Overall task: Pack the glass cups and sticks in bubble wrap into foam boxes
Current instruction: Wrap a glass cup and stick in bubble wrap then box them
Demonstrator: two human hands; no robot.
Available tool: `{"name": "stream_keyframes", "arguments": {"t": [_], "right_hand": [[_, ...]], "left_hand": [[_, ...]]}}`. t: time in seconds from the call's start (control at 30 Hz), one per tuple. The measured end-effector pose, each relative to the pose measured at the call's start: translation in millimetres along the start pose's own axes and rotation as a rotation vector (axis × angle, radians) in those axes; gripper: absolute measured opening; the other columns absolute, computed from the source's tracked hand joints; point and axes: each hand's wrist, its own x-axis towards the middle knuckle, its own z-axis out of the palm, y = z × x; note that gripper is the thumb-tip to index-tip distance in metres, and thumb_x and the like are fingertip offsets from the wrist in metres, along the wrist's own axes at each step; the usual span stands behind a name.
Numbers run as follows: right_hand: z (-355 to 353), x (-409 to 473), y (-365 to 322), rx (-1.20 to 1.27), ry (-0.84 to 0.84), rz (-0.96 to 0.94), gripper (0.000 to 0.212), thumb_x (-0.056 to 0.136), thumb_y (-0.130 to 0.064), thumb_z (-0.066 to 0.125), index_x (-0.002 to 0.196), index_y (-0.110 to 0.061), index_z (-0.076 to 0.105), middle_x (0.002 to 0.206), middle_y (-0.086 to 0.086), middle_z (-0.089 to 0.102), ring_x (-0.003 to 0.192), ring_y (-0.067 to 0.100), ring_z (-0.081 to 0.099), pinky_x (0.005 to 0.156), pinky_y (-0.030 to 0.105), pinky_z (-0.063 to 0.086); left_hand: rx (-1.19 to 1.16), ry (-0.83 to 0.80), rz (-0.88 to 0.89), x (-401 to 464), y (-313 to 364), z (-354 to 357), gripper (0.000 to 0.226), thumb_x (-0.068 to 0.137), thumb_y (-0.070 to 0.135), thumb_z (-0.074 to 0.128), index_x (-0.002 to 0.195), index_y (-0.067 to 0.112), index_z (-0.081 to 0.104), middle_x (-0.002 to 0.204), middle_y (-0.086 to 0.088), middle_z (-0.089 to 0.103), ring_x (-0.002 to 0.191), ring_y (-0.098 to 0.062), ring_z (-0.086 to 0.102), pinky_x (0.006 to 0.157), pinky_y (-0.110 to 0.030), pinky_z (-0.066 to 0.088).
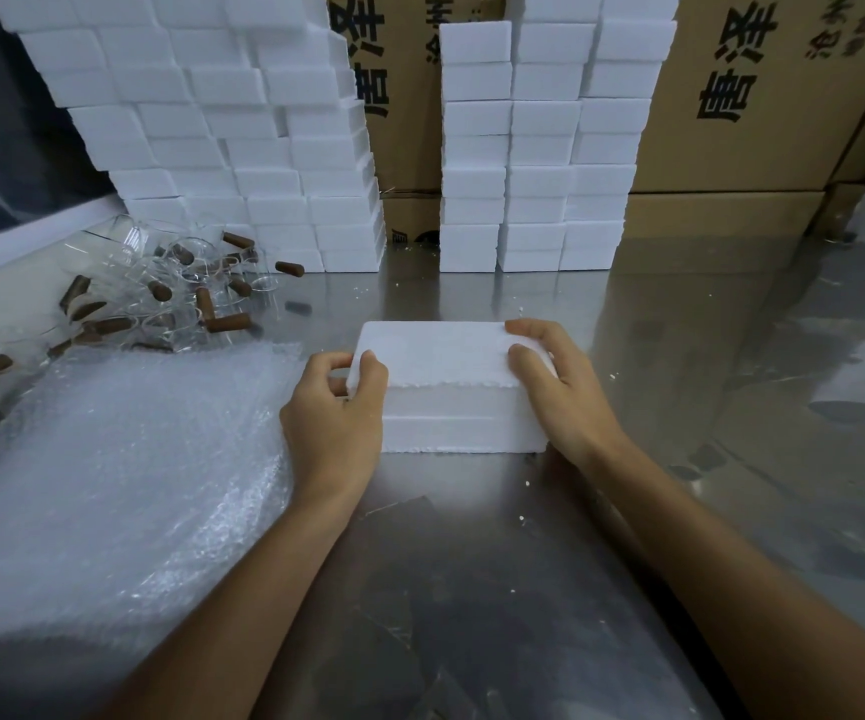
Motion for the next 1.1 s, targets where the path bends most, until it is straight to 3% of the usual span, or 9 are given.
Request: {"name": "stream_keyframes", "arguments": {"t": [0.13,0.23,0.3,0.43,0.57,0.67,0.77,0.9,1.1], "right_hand": [[1,0,0,0.005,0.004,0.016,0.036,0.086,-0.043,0.043,0.120,-0.041,0.056,0.128,-0.011,0.057,0.115,0.006,0.052,0.092,0.022,0.039],[1,1,3,0.022,-0.016,0.023,0.034,0.095,-0.037,0.045,0.127,-0.041,0.054,0.130,-0.017,0.055,0.115,0.000,0.050,0.092,0.019,0.036],[1,1,2,0.041,-0.015,0.035,0.034,0.095,-0.036,0.045,0.128,-0.043,0.054,0.125,-0.023,0.055,0.113,-0.008,0.050,0.088,0.014,0.035],[8,-4,1,0.089,0.047,0.043,0.041,0.085,-0.043,0.043,0.123,-0.043,0.058,0.115,-0.033,0.057,0.111,-0.010,0.052,0.092,0.018,0.040],[14,-8,-1,0.101,0.053,0.009,0.039,0.086,-0.044,0.043,0.122,-0.044,0.057,0.114,-0.036,0.056,0.105,-0.022,0.048,0.086,0.012,0.038],[8,-14,-5,0.034,-0.040,-0.019,0.039,0.082,-0.064,0.050,0.120,-0.056,0.050,0.121,-0.038,0.047,0.110,-0.025,0.042,0.091,0.011,0.038],[-2,-20,-17,-0.100,-0.187,-0.225,0.079,0.064,-0.081,0.067,0.133,-0.058,0.035,0.143,-0.034,0.025,0.129,-0.018,0.030,0.099,0.006,0.038],[-22,-5,-39,-0.557,-0.146,-0.643,0.103,0.064,-0.061,0.081,0.148,-0.034,0.027,0.164,-0.010,0.009,0.150,0.012,0.017,0.114,0.038,0.029],[-42,23,-72,-0.675,-0.067,-0.802,0.101,0.063,-0.032,0.087,0.147,-0.019,0.033,0.146,0.004,0.046,0.131,0.016,0.039,0.106,0.035,0.034]], "left_hand": [[0.105,-0.015,-0.068,2,2,0,0.028,0.092,0.049,0.054,0.087,0.022,0.061,0.075,0.010,0.060,0.067,0.000,0.060,0.050,-0.012,0.043],[0.331,-0.151,-0.177,2,1,1,0.066,0.092,0.065,0.033,0.087,0.008,0.067,0.101,-0.012,0.062,0.095,-0.030,0.059,0.085,-0.045,0.051],[0.288,-0.157,-0.247,3,4,-1,0.068,0.091,0.066,0.036,0.070,0.007,0.061,0.105,-0.016,0.062,0.099,-0.035,0.057,0.094,-0.053,0.048],[-0.037,-0.154,-0.381,-2,11,1,0.050,0.073,0.070,0.056,0.074,0.021,0.058,0.096,-0.006,0.068,0.088,-0.026,0.064,0.083,-0.044,0.053],[-0.417,-0.082,-0.531,-4,18,5,0.039,0.070,0.045,0.082,0.095,0.024,0.060,0.092,0.001,0.071,0.078,-0.016,0.070,0.064,-0.036,0.059],[-0.478,-0.055,-0.526,6,22,-1,0.030,0.068,0.035,0.085,0.089,0.023,0.067,0.081,0.004,0.073,0.068,-0.012,0.071,0.057,-0.032,0.059],[-0.501,-0.030,-0.515,35,37,-10,0.024,0.065,0.033,0.083,0.079,0.020,0.068,0.069,0.004,0.071,0.060,-0.014,0.069,0.050,-0.031,0.055],[-0.508,-0.289,-0.664,80,68,-12,0.030,0.065,0.028,0.081,0.089,0.018,0.066,0.079,-0.005,0.068,0.068,-0.023,0.067,0.056,-0.040,0.057],[-0.507,-0.529,-0.655,109,94,7,0.032,0.070,0.041,0.076,0.092,0.019,0.066,0.073,-0.006,0.072,0.077,-0.026,0.068,0.067,-0.047,0.059]]}}
